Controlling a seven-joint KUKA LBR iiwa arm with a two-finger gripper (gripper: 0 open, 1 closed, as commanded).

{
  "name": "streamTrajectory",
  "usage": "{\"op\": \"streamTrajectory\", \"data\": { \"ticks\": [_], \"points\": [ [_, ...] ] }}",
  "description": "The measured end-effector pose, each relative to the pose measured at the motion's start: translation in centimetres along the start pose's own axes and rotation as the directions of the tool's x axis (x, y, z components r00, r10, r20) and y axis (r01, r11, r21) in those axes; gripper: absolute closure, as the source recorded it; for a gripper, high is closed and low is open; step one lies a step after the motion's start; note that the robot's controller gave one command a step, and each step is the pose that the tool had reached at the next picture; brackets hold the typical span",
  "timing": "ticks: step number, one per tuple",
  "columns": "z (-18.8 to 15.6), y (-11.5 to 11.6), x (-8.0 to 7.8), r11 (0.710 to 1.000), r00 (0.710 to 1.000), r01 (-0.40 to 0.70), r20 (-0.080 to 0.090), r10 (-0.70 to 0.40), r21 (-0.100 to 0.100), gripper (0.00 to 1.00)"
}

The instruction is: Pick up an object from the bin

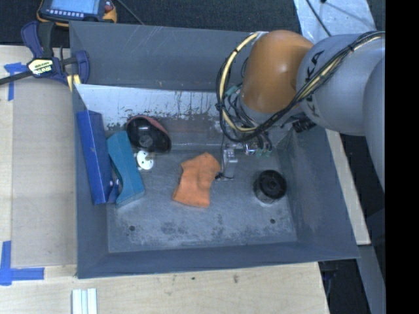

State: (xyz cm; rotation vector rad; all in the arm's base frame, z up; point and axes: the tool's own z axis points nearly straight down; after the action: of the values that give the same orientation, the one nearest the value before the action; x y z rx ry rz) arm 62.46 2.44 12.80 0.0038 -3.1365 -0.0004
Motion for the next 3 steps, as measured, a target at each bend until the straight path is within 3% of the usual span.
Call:
{"op": "streamTrajectory", "data": {
  "ticks": [1, 2, 3],
  "points": [
    [-0.5, 0.0, -0.2, 1.000, 1.000, 0.000, 0.008, 0.000, 0.000, 0.00],
    [4.7, 0.8, 2.8, 0.999, 0.999, -0.052, 0.011, 0.052, -0.001, 0.00],
    [5.6, 2.2, 2.3, 0.990, 0.990, -0.143, 0.013, 0.143, -0.002, 1.00]
  ]
}}
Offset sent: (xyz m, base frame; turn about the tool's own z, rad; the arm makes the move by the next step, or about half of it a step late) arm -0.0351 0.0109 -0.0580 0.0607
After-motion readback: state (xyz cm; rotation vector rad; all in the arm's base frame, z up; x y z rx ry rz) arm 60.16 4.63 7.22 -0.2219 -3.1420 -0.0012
